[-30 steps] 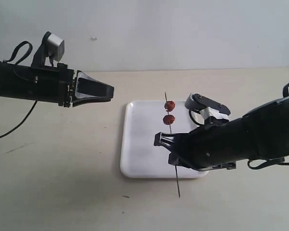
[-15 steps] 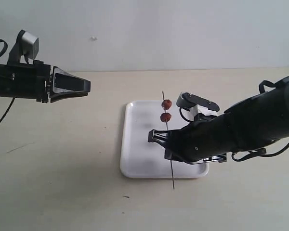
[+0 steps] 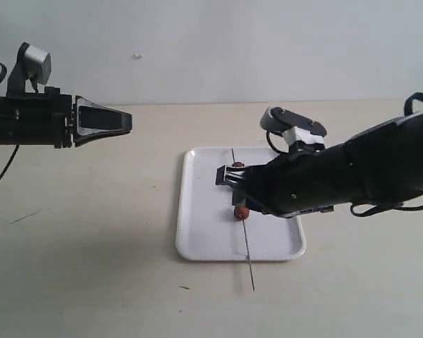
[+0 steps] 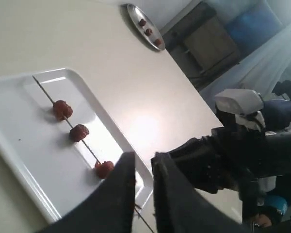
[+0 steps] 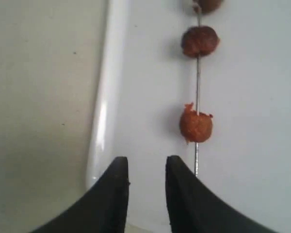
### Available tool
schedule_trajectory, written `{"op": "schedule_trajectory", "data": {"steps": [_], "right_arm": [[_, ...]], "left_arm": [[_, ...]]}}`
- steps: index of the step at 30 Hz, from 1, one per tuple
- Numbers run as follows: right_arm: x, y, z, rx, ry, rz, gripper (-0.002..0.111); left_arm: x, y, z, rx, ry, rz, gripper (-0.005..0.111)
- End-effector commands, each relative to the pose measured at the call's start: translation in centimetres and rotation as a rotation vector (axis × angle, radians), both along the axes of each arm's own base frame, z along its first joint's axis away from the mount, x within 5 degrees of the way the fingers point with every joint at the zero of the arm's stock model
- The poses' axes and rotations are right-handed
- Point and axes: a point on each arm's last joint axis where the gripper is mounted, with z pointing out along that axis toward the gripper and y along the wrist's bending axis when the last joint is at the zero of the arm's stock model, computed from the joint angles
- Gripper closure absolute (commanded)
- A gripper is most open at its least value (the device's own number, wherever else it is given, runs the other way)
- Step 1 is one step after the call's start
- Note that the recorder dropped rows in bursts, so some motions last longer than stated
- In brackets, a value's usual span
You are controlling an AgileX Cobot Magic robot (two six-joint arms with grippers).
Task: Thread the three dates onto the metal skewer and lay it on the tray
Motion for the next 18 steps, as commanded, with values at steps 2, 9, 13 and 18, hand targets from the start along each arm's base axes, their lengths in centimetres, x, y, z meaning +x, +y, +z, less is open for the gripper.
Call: {"op": "schedule_trajectory", "data": {"steps": [2,9,13,18], "right_arm": [[-2.7,-0.9,4.3,-0.04,-0.159,0.124,0.08],[-7.6,-3.0,8.1,-0.085,-0.341,0.197,0.08],[-10.0,-4.1,9.7,-0.094,-0.44,0.189,0.08],[-12.5,-5.1,11.2,-0.08,-0.542,0.192,0.08]], "left_arm": [[-2.2,0.1,3.2,-0.005,-0.149,-0.003,0.107],[-8.4,0.3,5.1,0.02,-0.446,0.019,0.107],[-11.9,0.4,5.8,0.045,-0.547,0.005,0.107],[-16.7,0.5,7.1,0.045,-0.636,0.006,0.107]]}}
